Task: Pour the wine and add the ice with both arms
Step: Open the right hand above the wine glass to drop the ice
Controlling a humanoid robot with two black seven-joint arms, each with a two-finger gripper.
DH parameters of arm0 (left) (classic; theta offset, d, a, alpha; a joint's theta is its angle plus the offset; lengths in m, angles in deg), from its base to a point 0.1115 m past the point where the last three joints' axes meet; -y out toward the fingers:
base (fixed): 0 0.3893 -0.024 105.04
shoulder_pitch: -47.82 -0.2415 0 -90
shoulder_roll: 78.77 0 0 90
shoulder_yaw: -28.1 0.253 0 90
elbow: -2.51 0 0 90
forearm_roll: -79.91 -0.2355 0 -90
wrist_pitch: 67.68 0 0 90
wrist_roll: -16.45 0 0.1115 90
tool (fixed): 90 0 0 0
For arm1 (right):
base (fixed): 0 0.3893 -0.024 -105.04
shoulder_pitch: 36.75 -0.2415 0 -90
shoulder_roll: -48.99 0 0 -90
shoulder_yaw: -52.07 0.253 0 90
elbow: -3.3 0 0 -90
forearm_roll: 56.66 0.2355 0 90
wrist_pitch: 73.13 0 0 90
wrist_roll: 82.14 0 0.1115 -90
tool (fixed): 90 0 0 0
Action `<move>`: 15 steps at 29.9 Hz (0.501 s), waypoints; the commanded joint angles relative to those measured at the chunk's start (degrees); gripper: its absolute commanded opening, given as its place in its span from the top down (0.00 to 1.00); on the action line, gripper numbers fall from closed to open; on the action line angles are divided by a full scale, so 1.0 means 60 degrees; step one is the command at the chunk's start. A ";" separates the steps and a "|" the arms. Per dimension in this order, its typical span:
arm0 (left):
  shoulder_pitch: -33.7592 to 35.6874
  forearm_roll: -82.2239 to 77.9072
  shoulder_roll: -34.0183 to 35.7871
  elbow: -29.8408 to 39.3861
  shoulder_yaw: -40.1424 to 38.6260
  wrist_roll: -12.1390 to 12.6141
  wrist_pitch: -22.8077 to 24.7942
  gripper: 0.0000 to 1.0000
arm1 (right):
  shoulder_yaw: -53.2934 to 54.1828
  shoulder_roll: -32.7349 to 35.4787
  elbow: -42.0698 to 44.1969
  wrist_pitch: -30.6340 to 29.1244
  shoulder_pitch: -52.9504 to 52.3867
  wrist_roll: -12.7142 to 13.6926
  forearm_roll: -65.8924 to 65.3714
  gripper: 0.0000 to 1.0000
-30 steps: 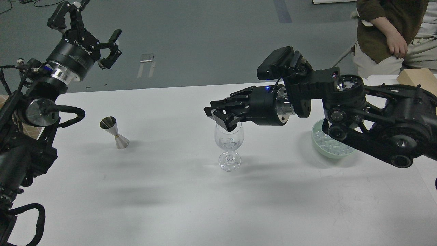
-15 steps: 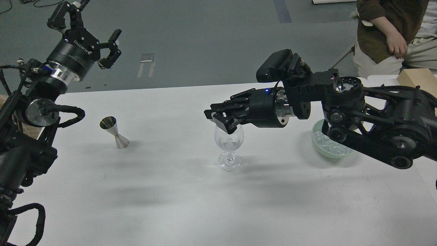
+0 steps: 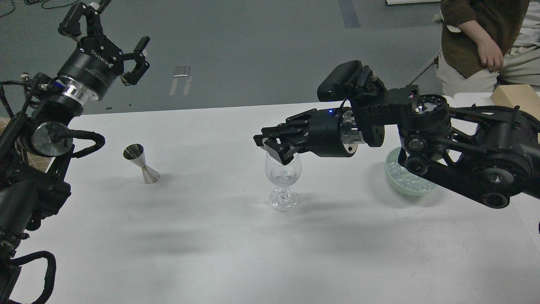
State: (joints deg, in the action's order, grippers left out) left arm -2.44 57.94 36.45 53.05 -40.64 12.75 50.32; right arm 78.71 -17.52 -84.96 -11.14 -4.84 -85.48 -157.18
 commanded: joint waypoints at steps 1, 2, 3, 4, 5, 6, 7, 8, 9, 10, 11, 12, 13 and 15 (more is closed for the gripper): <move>-0.0002 0.0000 0.0000 0.0000 0.0001 0.0000 0.0000 0.02 | -0.0002 0.0025 -0.0012 0.0001 0.0015 0.0000 0.0025 0.88; 0.0013 0.0000 0.0000 0.0000 0.0001 0.0000 0.0000 0.02 | -0.0002 0.0069 -0.0012 0.0001 0.0015 0.0000 0.0025 0.88; 0.0013 0.0000 0.0000 0.0000 0.0001 0.0000 0.0000 0.02 | -0.0002 0.0098 -0.0026 0.0001 0.0015 0.0000 0.0025 0.88; 0.0013 0.0000 0.0000 0.0000 0.0001 0.0000 0.0000 0.02 | -0.0002 0.0113 -0.0041 0.0001 0.0015 0.0000 0.0025 0.88; 0.0013 0.0000 0.0000 0.0000 0.0001 0.0000 0.0000 0.02 | -0.0002 0.0157 -0.0041 0.0001 0.0044 0.0000 0.0025 0.88; 0.0013 0.0000 0.0000 0.0000 0.0001 0.0000 0.0000 0.02 | -0.0002 0.0172 -0.0041 0.0001 0.0044 0.0000 0.0025 0.88; 0.0013 0.0000 0.0000 0.0000 -0.0014 0.0000 0.0000 0.02 | -0.0002 0.0186 -0.0041 0.0001 0.0059 0.0000 0.0025 0.88; 0.0013 0.0000 0.0000 0.0000 -0.0014 0.0000 0.0000 0.02 | -0.0002 0.0201 -0.0041 0.0001 0.0059 0.0000 0.0025 0.88; 0.0013 0.0000 0.0000 0.0000 -0.0014 0.0000 0.0000 0.02 | -0.0002 0.0216 -0.0041 0.0001 0.0059 0.0000 0.0025 0.88; 0.0013 0.0000 0.0000 0.0000 -0.0014 0.0000 0.0000 0.02 | 0.0012 0.0216 -0.0041 0.0001 0.0073 0.0000 0.0025 0.88; 0.0013 0.0000 0.0000 0.0000 -0.0014 0.0000 0.0000 0.02 | 0.0013 0.0216 -0.0041 0.0001 0.0073 0.0000 0.0025 0.88; 0.0013 0.0000 0.0000 0.0000 -0.0014 0.0000 0.0000 0.02 | 0.0013 0.0216 -0.0041 0.0001 0.0073 0.0000 0.0025 0.88; 0.0013 0.0015 0.0000 0.0000 -0.0014 0.0000 0.0000 0.02 | 0.0013 0.0216 -0.0041 0.0001 0.0073 0.0000 0.0025 0.88; 0.0013 0.0000 0.0000 0.0000 -0.0014 0.0000 0.0000 0.02 | 0.0013 0.0216 -0.0041 0.0001 0.0059 0.0000 0.0025 0.88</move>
State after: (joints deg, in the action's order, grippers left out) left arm -2.39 57.94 36.45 53.05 -40.72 12.75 50.32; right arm 78.70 -16.23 -85.21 -11.13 -4.41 -85.48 -157.03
